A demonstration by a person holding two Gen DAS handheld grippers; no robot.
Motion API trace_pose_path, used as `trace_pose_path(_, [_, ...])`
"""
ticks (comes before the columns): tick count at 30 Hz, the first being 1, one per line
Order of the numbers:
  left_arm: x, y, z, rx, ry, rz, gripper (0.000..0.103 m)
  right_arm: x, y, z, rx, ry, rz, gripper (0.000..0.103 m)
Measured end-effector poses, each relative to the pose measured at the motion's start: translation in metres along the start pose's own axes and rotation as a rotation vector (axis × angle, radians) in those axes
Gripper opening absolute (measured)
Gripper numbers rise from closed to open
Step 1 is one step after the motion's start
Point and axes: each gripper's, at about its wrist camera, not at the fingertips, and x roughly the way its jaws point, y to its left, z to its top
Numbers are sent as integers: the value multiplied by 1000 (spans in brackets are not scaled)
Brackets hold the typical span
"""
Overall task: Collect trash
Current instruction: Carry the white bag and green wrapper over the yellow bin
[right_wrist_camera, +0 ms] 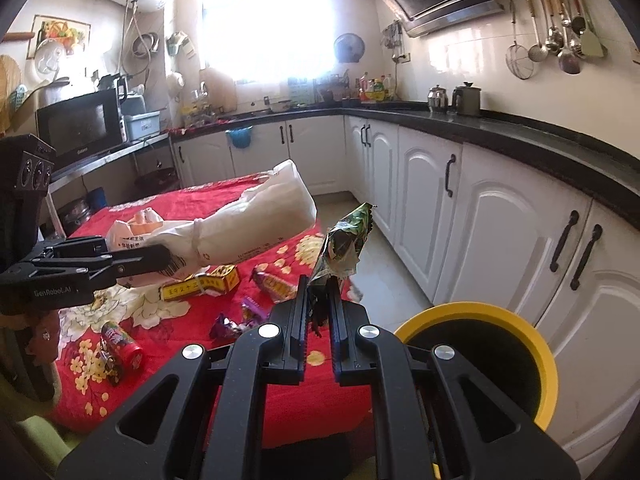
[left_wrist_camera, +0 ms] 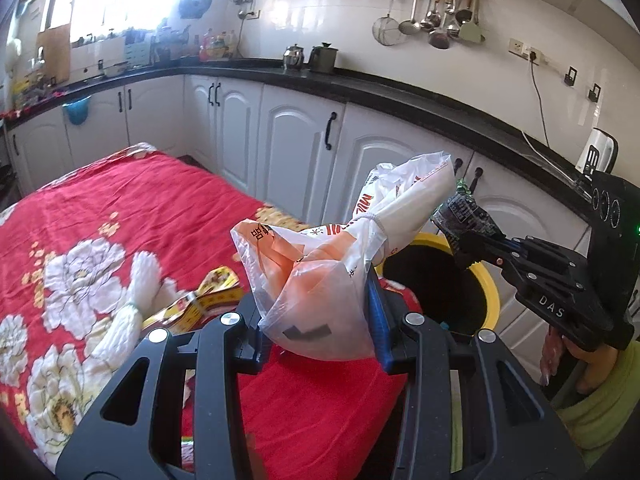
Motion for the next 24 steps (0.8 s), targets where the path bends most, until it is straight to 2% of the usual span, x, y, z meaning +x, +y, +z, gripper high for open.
trace_pose_path(14, [19, -39, 21, 13, -28, -58, 31, -26, -47, 1, 68, -54, -82, 9])
trace_pose_path(24, [38, -62, 26, 36, -16, -86, 31, -41, -84, -4, 132, -75, -142, 9])
